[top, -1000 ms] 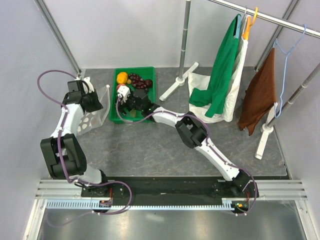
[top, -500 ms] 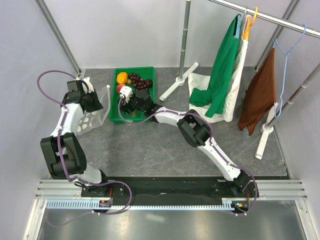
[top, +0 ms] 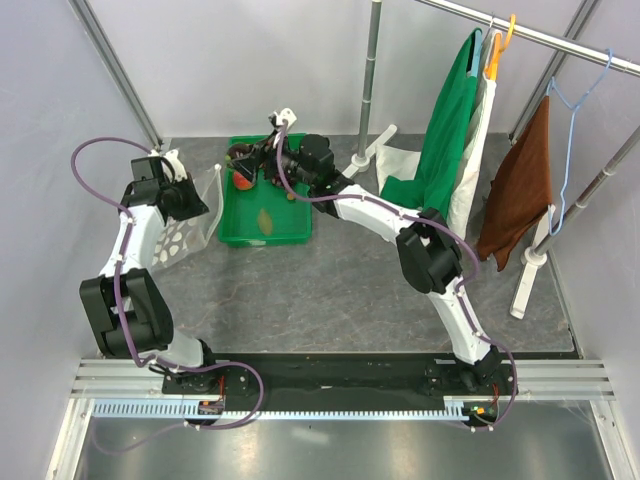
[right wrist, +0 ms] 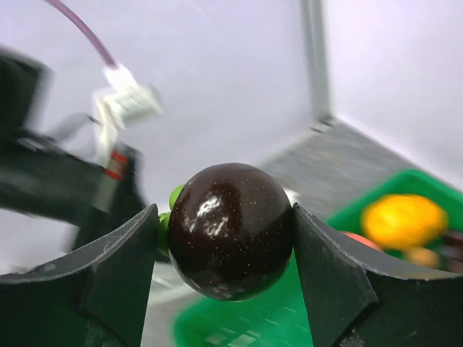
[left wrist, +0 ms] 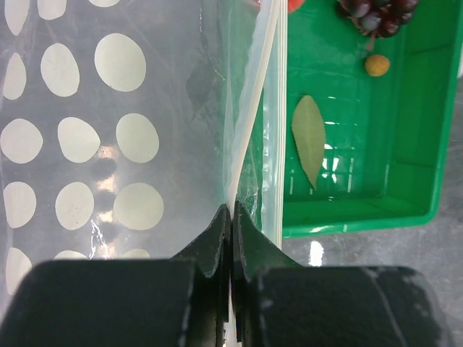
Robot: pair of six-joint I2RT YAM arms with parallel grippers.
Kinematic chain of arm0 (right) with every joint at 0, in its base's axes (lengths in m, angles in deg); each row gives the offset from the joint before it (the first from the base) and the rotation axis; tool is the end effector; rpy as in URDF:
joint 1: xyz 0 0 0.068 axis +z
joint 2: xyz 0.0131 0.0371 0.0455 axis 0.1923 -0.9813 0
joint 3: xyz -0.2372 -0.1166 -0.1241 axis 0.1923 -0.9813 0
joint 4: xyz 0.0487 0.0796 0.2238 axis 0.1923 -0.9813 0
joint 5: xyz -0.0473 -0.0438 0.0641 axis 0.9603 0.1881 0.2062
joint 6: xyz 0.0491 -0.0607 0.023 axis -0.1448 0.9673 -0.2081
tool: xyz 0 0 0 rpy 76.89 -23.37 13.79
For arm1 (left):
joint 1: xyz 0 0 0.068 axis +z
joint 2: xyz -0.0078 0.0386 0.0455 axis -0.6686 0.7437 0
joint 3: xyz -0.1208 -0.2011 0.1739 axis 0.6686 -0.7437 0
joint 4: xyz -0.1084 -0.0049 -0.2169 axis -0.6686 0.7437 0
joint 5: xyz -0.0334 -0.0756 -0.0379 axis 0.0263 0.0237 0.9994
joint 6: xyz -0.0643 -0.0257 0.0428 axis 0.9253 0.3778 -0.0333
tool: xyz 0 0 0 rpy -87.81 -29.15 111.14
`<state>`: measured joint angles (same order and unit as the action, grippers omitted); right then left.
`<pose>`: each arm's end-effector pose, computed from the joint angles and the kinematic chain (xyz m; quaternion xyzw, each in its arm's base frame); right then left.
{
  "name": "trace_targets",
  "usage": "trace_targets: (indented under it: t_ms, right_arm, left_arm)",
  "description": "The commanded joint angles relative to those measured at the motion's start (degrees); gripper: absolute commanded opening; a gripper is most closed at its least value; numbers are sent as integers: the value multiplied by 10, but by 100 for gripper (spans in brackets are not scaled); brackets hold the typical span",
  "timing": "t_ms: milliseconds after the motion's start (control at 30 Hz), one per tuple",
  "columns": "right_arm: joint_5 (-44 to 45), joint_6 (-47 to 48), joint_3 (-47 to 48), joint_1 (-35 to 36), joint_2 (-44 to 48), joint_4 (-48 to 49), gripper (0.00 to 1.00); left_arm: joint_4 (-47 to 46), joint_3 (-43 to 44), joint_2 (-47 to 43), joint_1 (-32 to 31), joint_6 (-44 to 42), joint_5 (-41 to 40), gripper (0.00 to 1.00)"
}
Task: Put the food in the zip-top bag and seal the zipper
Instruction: Place the fake fruit in the zipper food storage bag.
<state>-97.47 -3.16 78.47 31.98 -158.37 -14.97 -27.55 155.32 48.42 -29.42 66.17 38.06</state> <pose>0.4092 0.4150 0.3172 -0.2834 0.6018 0.4571 0.5905 0.3253 0.0497 0.2754 -0.0915 0.9176 -0.1279 0.3650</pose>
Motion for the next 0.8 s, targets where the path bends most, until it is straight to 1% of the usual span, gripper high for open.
trace_targets:
  t_ms: [0, 100, 200, 467, 567, 633, 733, 767]
  right_arm:
    - [-51, -198, 29, 11, -9, 44, 1]
    - [-60, -265, 40, 15, -30, 55, 0]
    - [-63, -305, 35, 18, -40, 63, 0]
    - [-74, -350, 36, 30, -66, 82, 0]
    - [-74, -340, 36, 38, -67, 82, 0]
    - [-56, -296, 46, 44, -65, 27, 0]
    - [-21, -261, 26, 47, -55, -6, 0]
    - [-14, -234, 28, 49, -55, -32, 0]
  left_arm:
    - [6, 28, -39, 3, 28, 50, 2]
    - [8, 32, -51, 4, 41, 69, 2]
    - [10, 42, -56, 7, 59, 89, 2]
    - [3, 49, -53, 14, 101, 156, 2]
    - [3, 47, -51, 14, 100, 163, 2]
    - [2, 47, -53, 14, 97, 168, 2]
    - [-10, 47, -61, 15, 101, 191, 2]
    - [-16, 47, -65, 15, 103, 200, 2]
